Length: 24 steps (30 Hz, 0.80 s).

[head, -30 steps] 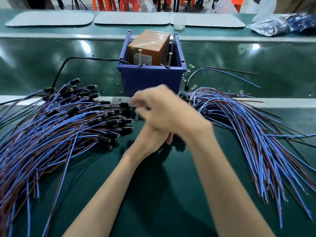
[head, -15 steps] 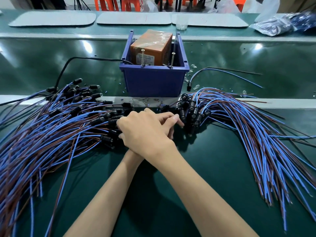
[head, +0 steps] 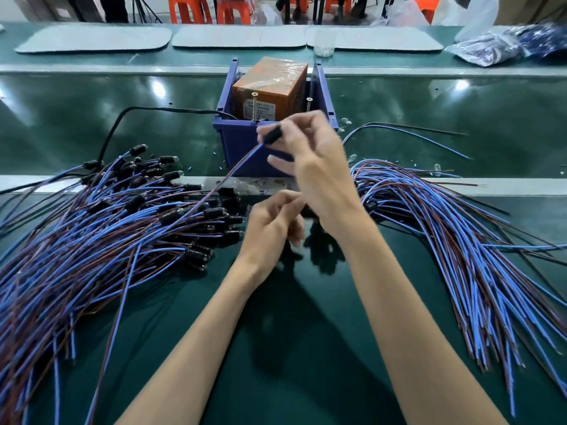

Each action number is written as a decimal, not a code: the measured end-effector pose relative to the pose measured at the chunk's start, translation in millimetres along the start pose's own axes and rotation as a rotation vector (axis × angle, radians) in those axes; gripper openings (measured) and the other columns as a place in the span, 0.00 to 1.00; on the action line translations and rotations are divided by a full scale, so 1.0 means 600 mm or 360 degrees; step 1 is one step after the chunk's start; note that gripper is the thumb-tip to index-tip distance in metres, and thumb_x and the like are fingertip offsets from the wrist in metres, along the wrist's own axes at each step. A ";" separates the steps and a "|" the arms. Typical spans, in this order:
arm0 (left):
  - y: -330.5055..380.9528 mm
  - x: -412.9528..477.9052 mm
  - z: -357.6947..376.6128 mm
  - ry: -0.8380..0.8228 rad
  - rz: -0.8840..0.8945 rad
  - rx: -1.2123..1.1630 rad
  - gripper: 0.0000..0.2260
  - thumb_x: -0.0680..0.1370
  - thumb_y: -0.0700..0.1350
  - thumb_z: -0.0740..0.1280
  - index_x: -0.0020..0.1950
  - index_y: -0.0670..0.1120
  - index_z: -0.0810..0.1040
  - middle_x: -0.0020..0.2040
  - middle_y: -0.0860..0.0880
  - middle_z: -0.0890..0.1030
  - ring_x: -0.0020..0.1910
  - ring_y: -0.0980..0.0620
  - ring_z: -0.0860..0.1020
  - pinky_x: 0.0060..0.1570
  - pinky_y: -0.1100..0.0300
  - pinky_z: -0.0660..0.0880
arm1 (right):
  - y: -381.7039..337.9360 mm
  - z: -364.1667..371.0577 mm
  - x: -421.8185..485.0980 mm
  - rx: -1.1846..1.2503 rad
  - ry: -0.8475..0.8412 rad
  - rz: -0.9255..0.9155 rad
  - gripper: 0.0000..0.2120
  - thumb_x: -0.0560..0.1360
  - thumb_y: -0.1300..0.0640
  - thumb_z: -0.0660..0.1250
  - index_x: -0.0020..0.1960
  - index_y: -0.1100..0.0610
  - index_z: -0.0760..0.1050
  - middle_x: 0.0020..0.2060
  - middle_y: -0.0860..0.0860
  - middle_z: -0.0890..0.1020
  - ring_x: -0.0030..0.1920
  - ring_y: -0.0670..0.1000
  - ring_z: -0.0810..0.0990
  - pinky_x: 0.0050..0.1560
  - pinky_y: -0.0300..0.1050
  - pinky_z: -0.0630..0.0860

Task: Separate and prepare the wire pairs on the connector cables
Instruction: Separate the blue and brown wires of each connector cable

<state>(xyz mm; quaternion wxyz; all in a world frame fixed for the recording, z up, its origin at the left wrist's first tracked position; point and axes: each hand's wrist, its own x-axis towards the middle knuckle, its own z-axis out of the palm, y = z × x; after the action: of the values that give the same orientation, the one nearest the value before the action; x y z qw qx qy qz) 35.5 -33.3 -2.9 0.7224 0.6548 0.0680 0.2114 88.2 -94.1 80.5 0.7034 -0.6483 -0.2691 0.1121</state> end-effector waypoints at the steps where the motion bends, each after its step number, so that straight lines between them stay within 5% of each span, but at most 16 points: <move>1: 0.002 0.000 0.000 0.0000 0.0005 -0.0034 0.07 0.76 0.45 0.61 0.43 0.48 0.79 0.26 0.51 0.75 0.23 0.54 0.71 0.26 0.64 0.68 | -0.006 -0.005 0.002 0.0189 0.0045 -0.0009 0.07 0.83 0.61 0.55 0.46 0.53 0.67 0.45 0.53 0.84 0.51 0.52 0.83 0.53 0.49 0.79; 5: 0.009 0.000 -0.008 -0.0033 0.0050 -0.0221 0.15 0.72 0.51 0.62 0.56 0.47 0.77 0.32 0.49 0.78 0.25 0.53 0.71 0.29 0.62 0.68 | -0.022 -0.019 0.004 0.0549 0.0280 -0.0141 0.07 0.84 0.58 0.51 0.48 0.55 0.63 0.33 0.49 0.80 0.35 0.48 0.82 0.48 0.49 0.80; 9: 0.009 -0.001 -0.012 0.0055 0.0096 -0.0358 0.21 0.69 0.54 0.60 0.56 0.44 0.76 0.31 0.47 0.78 0.25 0.51 0.70 0.28 0.62 0.69 | -0.028 -0.033 0.010 0.0425 0.0555 -0.0241 0.07 0.84 0.58 0.54 0.47 0.55 0.63 0.30 0.49 0.68 0.27 0.44 0.65 0.29 0.39 0.72; 15: 0.011 0.002 -0.009 0.0251 -0.0029 -0.0345 0.09 0.78 0.43 0.59 0.43 0.43 0.76 0.23 0.51 0.72 0.21 0.54 0.68 0.25 0.65 0.67 | -0.017 -0.066 0.017 -0.0248 0.0739 -0.0279 0.06 0.77 0.55 0.68 0.42 0.50 0.74 0.34 0.43 0.75 0.35 0.43 0.71 0.43 0.43 0.71; 19: 0.019 0.006 -0.005 0.0371 -0.0105 -0.0470 0.08 0.74 0.48 0.67 0.39 0.45 0.74 0.20 0.53 0.69 0.18 0.56 0.66 0.20 0.67 0.64 | -0.009 -0.074 0.020 -0.0268 0.0846 -0.0255 0.10 0.76 0.55 0.68 0.36 0.48 0.74 0.28 0.39 0.74 0.33 0.41 0.69 0.41 0.40 0.69; 24: 0.026 0.013 -0.008 0.0510 -0.0095 -0.0786 0.05 0.73 0.43 0.68 0.41 0.45 0.72 0.24 0.53 0.75 0.23 0.60 0.74 0.27 0.68 0.73 | -0.014 -0.082 0.019 -0.0164 0.0949 -0.0222 0.09 0.76 0.54 0.68 0.37 0.48 0.76 0.29 0.41 0.70 0.32 0.44 0.65 0.38 0.43 0.66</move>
<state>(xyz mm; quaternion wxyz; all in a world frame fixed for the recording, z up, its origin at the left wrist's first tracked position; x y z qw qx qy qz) 37.5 -24.7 13.2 0.8459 0.4152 0.1468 0.3009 121.8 -131.1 90.6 0.7235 -0.6674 -0.1002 -0.1453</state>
